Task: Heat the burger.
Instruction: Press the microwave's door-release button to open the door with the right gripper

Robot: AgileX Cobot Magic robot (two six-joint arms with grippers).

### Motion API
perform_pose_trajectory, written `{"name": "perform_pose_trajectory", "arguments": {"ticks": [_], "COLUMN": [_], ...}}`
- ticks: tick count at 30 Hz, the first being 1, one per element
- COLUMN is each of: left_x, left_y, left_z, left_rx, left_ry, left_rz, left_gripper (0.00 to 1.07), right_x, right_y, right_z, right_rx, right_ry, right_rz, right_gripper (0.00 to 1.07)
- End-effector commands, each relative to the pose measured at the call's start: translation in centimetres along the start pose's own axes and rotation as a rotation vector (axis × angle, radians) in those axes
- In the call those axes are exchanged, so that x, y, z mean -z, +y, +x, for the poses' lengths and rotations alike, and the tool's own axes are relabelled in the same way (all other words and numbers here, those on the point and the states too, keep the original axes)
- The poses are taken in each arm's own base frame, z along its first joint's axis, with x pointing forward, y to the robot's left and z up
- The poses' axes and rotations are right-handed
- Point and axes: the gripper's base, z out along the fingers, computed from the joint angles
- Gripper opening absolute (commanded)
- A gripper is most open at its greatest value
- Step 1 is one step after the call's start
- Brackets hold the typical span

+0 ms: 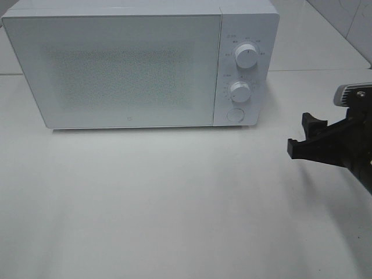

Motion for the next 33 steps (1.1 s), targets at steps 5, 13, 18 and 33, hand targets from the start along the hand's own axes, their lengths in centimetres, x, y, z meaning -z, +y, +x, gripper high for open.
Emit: {"name": "perform_pose_trajectory", "arguments": {"ticks": [5, 13, 18, 33], "left_x": [0.0, 0.0, 0.0, 0.0], "left_y": [0.0, 0.0, 0.0, 0.0], "left_z": [0.0, 0.0, 0.0, 0.0], "left_rx": [-0.002, -0.002, -0.002, -0.002], "left_ry": [-0.006, -0.006, -0.006, -0.006], "left_rz": [0.004, 0.004, 0.004, 0.004], "left_gripper": [0.98, 0.98, 0.98, 0.98], "right_x": [-1.0, -2.1, -2.4, -3.8], "right_y": [2.9, 6.0, 7.2, 9.0], "right_z": [-0.4, -0.8, -1.0, -1.0], "right_rx": [0.0, -0.01, -0.024, -0.046], "right_ry": [-0.024, -0.038, -0.043, -0.024], "right_rz": [-0.036, -0.09, -0.1, -0.12], "right_gripper": [0.64, 0.64, 0.64, 0.64]}}
